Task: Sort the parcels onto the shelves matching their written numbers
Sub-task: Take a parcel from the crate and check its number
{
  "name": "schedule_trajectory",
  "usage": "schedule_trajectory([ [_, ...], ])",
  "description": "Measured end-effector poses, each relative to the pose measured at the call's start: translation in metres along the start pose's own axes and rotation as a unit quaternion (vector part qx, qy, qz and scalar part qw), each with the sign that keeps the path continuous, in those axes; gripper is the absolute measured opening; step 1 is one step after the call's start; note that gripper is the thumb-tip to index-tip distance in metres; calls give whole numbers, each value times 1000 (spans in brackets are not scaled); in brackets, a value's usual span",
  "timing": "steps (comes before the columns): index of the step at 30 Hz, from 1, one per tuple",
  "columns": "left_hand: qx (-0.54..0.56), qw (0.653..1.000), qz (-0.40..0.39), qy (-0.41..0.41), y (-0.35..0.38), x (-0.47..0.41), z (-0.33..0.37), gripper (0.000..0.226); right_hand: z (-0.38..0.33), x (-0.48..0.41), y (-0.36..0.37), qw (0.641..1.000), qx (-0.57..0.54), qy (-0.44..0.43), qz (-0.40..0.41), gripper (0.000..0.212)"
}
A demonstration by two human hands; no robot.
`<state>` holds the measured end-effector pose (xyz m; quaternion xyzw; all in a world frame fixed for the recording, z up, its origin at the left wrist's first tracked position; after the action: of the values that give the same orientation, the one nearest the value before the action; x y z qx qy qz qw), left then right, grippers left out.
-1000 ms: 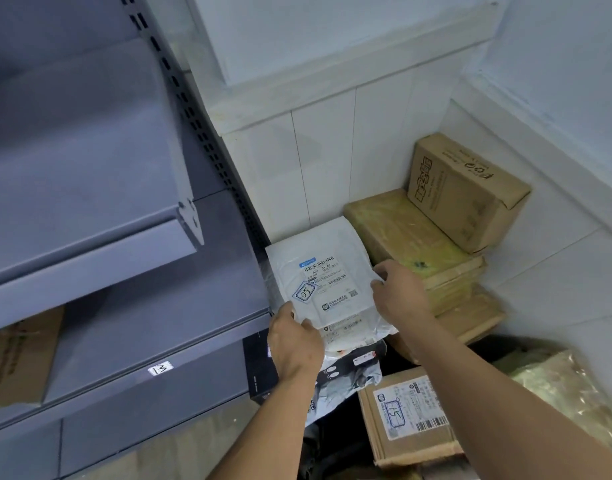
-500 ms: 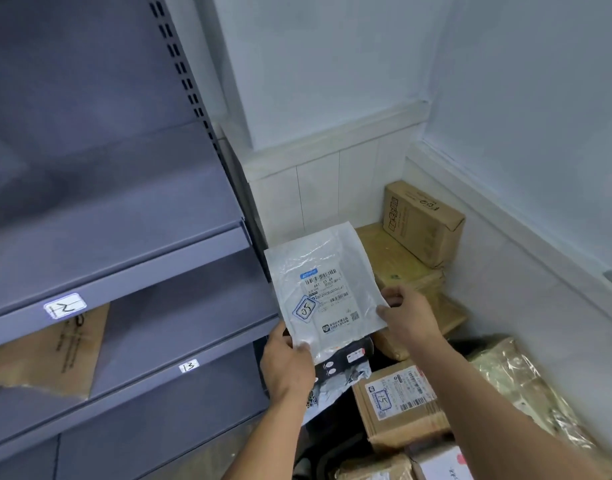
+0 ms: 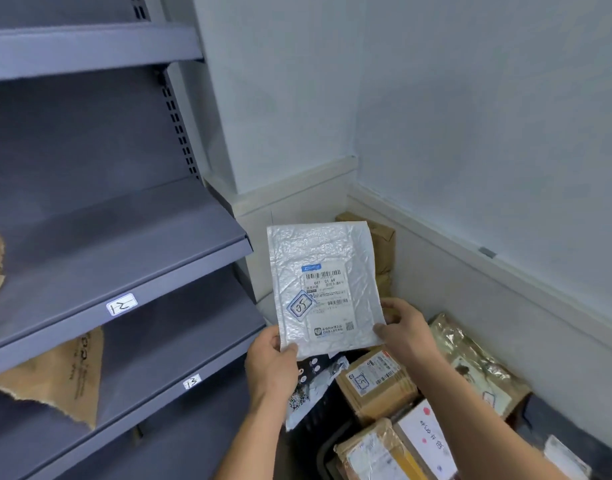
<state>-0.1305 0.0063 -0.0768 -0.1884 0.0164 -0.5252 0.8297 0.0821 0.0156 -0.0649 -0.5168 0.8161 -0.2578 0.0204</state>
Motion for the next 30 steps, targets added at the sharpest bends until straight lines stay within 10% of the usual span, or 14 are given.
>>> schedule_trajectory([
  [16, 6, 997, -30, 70, -72, 88, 5, 35, 18, 110, -47, 996, -8, -54, 77, 21],
  [30, 50, 997, 46, 37, -96, 204, -1, 52, 31, 165, -106, 991, -66, -112, -29, 25],
])
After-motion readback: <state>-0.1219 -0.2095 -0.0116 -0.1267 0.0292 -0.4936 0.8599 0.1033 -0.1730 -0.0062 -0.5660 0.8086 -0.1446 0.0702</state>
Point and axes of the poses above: each hand's wrist, its own x-axis away from the middle knuckle, its own y-axis out of the palm, z = x × y, the point moved 2 cm from there along -x, towards the middle knuckle, and after that the axes turned 10 degrees about z, right-handed, at the moved point
